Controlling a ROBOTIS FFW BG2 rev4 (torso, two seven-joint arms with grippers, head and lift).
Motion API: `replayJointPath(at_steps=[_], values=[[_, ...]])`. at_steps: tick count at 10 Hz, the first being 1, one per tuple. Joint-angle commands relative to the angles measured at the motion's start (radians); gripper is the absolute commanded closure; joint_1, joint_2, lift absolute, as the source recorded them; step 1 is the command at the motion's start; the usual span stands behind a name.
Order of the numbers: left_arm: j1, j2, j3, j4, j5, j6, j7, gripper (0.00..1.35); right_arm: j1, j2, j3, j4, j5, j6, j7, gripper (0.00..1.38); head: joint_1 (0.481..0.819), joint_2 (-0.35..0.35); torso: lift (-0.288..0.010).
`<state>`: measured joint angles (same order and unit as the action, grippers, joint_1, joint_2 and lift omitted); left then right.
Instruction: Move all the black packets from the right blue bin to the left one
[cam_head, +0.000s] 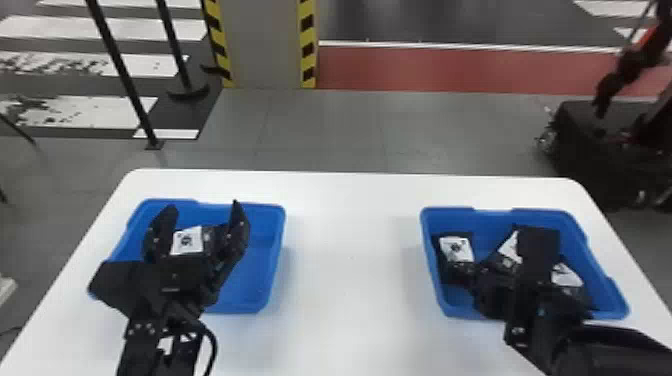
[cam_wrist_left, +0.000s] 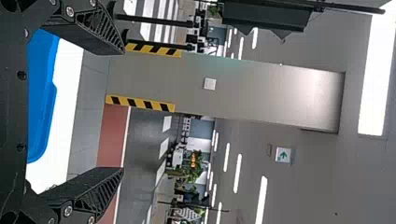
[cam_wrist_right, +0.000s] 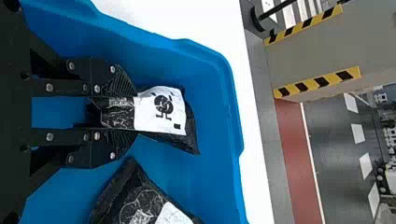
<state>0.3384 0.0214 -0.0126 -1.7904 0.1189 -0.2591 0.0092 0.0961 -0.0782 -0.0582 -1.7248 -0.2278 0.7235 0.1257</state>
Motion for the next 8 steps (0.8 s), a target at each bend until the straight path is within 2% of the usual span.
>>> replayJointPath(at_steps=[1,5,6,7,8], values=[[-0.002,0.0,-0.003,0.0,0.002,0.001,0.0,0.14,0.031,0.001,0.0,-0.056,-0.012,-0.007,0.0,1.13,0.695,0.012,-0.11],[-0.005,-0.001,-0.03,0.0,0.05,-0.009,-0.006,0.14,0.235,-0.006,-0.02,-0.426,-0.073,-0.044,-0.014,1.13,0.695,0.01,-0.11],[-0.01,-0.001,-0.037,0.0,0.097,0.004,-0.012,0.14,0.208,-0.02,-0.02,-0.407,-0.093,-0.127,0.081,1.13,0.695,0.01,-0.11],[-0.015,0.0,-0.044,0.0,0.142,0.018,-0.02,0.14,0.162,-0.037,-0.018,-0.387,-0.097,-0.157,0.17,1.13,0.695,0.023,-0.11],[-0.024,0.003,-0.053,0.0,0.205,0.058,-0.043,0.14,0.122,-0.037,-0.018,-0.39,-0.09,-0.174,0.236,1.13,0.695,0.038,-0.11]])
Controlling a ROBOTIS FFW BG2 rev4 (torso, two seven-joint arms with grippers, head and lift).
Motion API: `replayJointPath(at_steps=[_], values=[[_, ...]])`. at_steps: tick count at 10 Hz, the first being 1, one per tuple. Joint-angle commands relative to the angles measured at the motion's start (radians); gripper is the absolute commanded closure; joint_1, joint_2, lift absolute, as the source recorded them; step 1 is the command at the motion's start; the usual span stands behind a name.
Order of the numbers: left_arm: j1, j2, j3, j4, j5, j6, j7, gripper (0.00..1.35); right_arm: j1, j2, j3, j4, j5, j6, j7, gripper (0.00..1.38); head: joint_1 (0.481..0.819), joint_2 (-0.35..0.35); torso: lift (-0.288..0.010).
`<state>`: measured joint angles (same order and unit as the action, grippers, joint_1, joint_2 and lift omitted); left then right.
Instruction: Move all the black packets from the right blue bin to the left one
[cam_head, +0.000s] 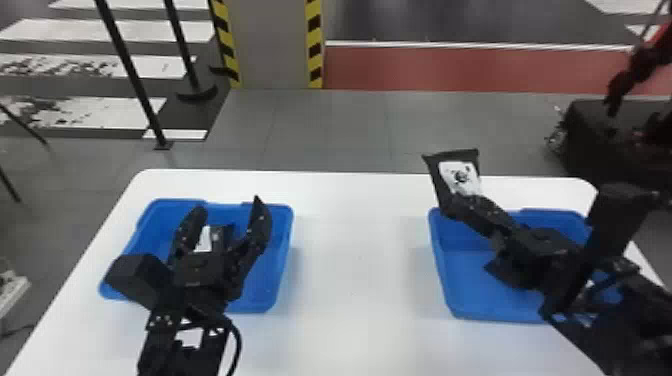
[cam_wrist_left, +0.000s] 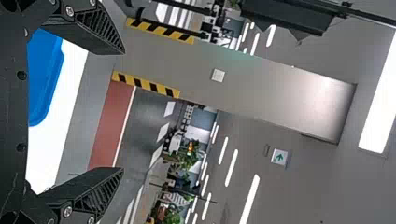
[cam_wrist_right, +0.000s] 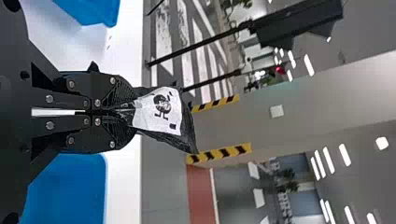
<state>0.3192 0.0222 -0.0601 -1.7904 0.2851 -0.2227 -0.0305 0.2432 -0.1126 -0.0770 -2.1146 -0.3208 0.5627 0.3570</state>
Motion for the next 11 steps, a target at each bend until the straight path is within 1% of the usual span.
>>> replayJointPath(at_steps=[1,2,3,4,5,6,7,8,9,10,11], values=[[-0.017,0.005,-0.015,0.0,0.109,0.075,-0.031,0.14,-0.069,-0.002,0.003,0.015,0.009,-0.025,0.085,1.13,0.695,0.041,-0.11],[-0.039,0.01,-0.015,-0.012,0.193,0.198,-0.088,0.14,-0.138,-0.002,0.014,0.069,0.025,-0.025,0.181,1.13,0.695,0.044,-0.11],[-0.069,0.018,-0.007,-0.012,0.267,0.318,-0.152,0.14,-0.211,-0.002,0.032,0.157,0.022,-0.015,0.277,1.13,0.695,0.043,-0.11],[-0.089,0.025,-0.003,-0.012,0.29,0.348,-0.177,0.14,-0.236,-0.002,0.057,0.169,0.035,-0.001,0.307,1.13,0.695,0.036,-0.11],[-0.096,0.028,-0.003,-0.012,0.348,0.353,-0.193,0.14,-0.248,-0.002,0.077,0.184,0.035,0.009,0.323,1.13,0.695,0.038,-0.11],[-0.096,0.028,0.003,-0.017,0.374,0.333,-0.201,0.14,-0.273,-0.002,0.089,0.226,0.046,0.019,0.359,1.13,0.695,0.043,-0.11],[-0.093,0.028,0.013,-0.034,0.381,0.333,-0.206,0.14,-0.305,-0.012,0.117,0.277,0.049,0.019,0.395,1.13,0.695,0.058,-0.11],[-0.093,0.031,0.017,-0.054,0.381,0.333,-0.206,0.14,-0.329,-0.015,0.14,0.309,0.051,0.019,0.418,1.13,0.695,0.077,-0.11],[-0.096,0.03,0.017,-0.069,0.381,0.336,-0.206,0.14,-0.349,-0.015,0.16,0.341,0.051,0.019,0.436,1.13,0.695,0.087,-0.11],[-0.098,0.03,0.017,-0.086,0.374,0.36,-0.206,0.14,-0.368,-0.015,0.186,0.371,0.048,0.019,0.451,1.13,0.695,0.102,-0.11],[-0.103,0.031,0.014,-0.091,0.365,0.38,-0.206,0.14,-0.381,-0.019,0.226,0.393,0.026,0.019,0.453,1.13,0.695,0.113,-0.11]])
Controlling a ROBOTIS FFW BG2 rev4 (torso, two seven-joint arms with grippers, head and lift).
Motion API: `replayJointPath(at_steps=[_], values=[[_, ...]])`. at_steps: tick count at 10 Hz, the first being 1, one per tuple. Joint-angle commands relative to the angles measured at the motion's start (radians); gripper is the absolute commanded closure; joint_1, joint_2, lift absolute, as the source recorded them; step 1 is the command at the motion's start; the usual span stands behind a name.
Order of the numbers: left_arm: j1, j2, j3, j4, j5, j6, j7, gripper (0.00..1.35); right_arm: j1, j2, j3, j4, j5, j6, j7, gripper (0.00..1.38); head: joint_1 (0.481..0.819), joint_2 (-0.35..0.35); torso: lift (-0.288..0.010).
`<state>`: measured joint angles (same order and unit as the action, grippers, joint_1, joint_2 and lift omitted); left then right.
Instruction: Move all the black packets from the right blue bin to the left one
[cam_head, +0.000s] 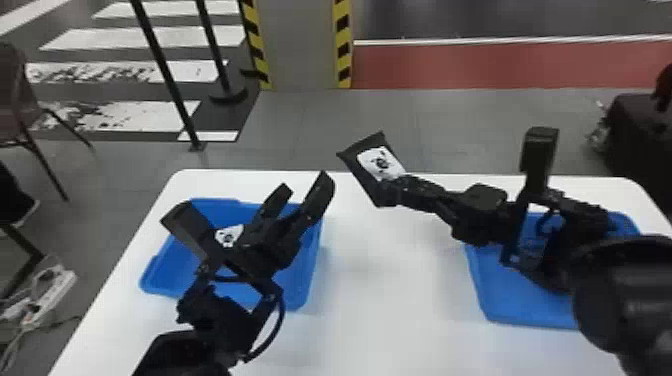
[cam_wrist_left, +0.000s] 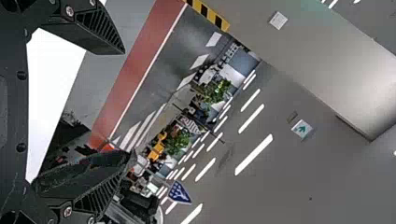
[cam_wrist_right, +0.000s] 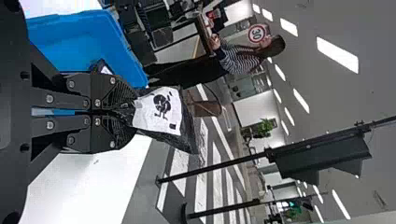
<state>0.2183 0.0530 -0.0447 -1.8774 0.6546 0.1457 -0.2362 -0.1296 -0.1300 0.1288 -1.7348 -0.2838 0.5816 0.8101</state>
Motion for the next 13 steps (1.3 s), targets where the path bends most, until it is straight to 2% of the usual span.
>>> replayJointPath(at_steps=[1,7,8,9,10,11,13], values=[[-0.005,0.001,-0.004,-0.006,-0.006,0.024,0.0,0.14,-0.018,-0.002,0.055,0.03,-0.024,0.0,0.0,1.13,0.695,0.119,-0.11],[-0.015,-0.001,-0.012,-0.036,-0.013,0.117,-0.009,0.16,-0.077,-0.003,0.187,0.082,-0.092,-0.007,0.003,1.13,0.695,0.176,-0.11],[-0.02,-0.004,-0.009,-0.038,-0.012,0.141,-0.009,0.39,-0.079,-0.003,0.201,0.092,-0.1,-0.007,0.003,1.13,0.695,0.185,-0.11],[-0.012,-0.007,-0.004,-0.048,-0.018,0.146,0.0,0.89,-0.079,-0.003,0.204,0.097,-0.103,-0.007,0.003,1.13,0.695,0.191,-0.11],[-0.005,-0.013,0.006,-0.065,-0.032,0.171,0.005,1.13,-0.084,-0.003,0.203,0.101,-0.106,-0.015,0.003,1.13,0.695,0.195,-0.11],[-0.002,-0.015,0.011,-0.075,-0.056,0.156,0.008,1.22,-0.089,-0.003,0.203,0.106,-0.109,-0.022,0.003,1.13,0.695,0.199,-0.11],[0.005,-0.024,0.014,-0.075,-0.058,0.119,0.014,1.22,-0.091,-0.003,0.203,0.111,-0.112,-0.027,0.003,1.13,0.695,0.206,-0.11]])
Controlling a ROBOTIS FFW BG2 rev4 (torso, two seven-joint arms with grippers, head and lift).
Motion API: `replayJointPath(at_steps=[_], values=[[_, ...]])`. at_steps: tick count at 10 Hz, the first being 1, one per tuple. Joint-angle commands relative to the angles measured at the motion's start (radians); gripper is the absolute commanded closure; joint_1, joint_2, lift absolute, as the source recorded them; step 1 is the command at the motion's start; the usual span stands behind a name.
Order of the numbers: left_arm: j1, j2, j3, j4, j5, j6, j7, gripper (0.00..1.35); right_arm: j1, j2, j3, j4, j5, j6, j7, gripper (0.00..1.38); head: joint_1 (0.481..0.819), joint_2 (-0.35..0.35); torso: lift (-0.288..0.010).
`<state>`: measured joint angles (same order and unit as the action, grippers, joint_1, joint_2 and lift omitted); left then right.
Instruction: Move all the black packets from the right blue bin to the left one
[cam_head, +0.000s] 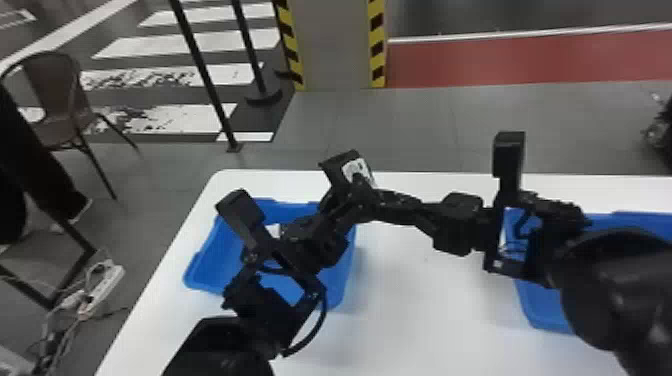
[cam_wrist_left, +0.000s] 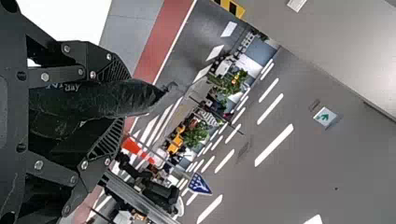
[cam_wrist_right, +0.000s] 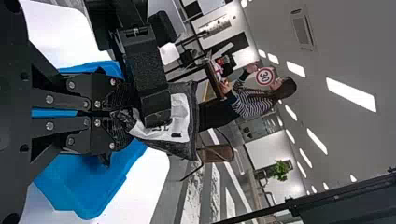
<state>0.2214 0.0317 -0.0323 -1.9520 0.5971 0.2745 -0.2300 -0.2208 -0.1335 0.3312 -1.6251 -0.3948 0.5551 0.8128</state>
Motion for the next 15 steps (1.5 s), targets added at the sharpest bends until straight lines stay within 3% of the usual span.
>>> replayJointPath(at_steps=[1,2,3,4,7,8,10,11,12,14,15], values=[[0.007,-0.004,0.002,0.0,0.0,-0.036,0.009,1.22,0.002,0.0,0.0,0.009,-0.006,-0.003,0.0,1.1,0.695,0.208,-0.11],[0.012,-0.006,0.002,-0.003,0.003,-0.063,0.011,1.22,0.005,0.0,-0.003,0.021,-0.016,-0.02,0.0,0.77,0.695,0.212,-0.11],[0.012,-0.009,0.006,-0.003,0.006,-0.088,0.012,1.22,0.015,0.0,-0.015,0.021,-0.015,-0.03,0.0,0.28,0.695,0.218,-0.11],[0.017,-0.009,0.011,-0.003,0.006,-0.115,0.017,1.22,0.037,0.0,-0.049,-0.008,0.011,-0.035,0.0,0.0,0.695,0.219,-0.11],[0.051,-0.015,0.057,0.0,-0.051,-0.189,0.081,1.22,0.108,0.011,-0.153,-0.05,0.047,-0.035,-0.007,0.07,0.695,0.21,-0.11],[0.053,-0.024,0.095,0.027,-0.132,-0.233,0.101,1.22,0.135,0.011,-0.184,-0.087,0.068,-0.035,-0.024,0.07,0.695,0.215,-0.11],[0.041,-0.034,0.19,0.078,-0.388,-0.284,0.138,1.22,0.164,0.011,-0.235,-0.116,0.086,-0.032,-0.032,0.07,0.695,0.237,-0.11],[0.041,-0.034,0.204,0.098,-0.45,-0.302,0.156,1.2,0.174,0.011,-0.253,-0.133,0.093,-0.032,-0.034,0.07,0.695,0.259,-0.11],[0.041,-0.034,0.206,0.12,-0.474,-0.299,0.161,0.84,0.181,0.011,-0.267,-0.141,0.1,-0.03,-0.038,0.07,0.695,0.274,-0.11],[0.046,-0.03,0.18,0.122,-0.461,-0.299,0.158,0.0,0.228,0.011,-0.31,-0.217,0.131,-0.01,-0.087,0.07,0.695,0.266,-0.11],[0.046,-0.022,0.161,0.122,-0.441,-0.316,0.156,0.03,0.272,0.011,-0.337,-0.303,0.157,0.014,-0.146,0.07,0.695,0.244,-0.11]])
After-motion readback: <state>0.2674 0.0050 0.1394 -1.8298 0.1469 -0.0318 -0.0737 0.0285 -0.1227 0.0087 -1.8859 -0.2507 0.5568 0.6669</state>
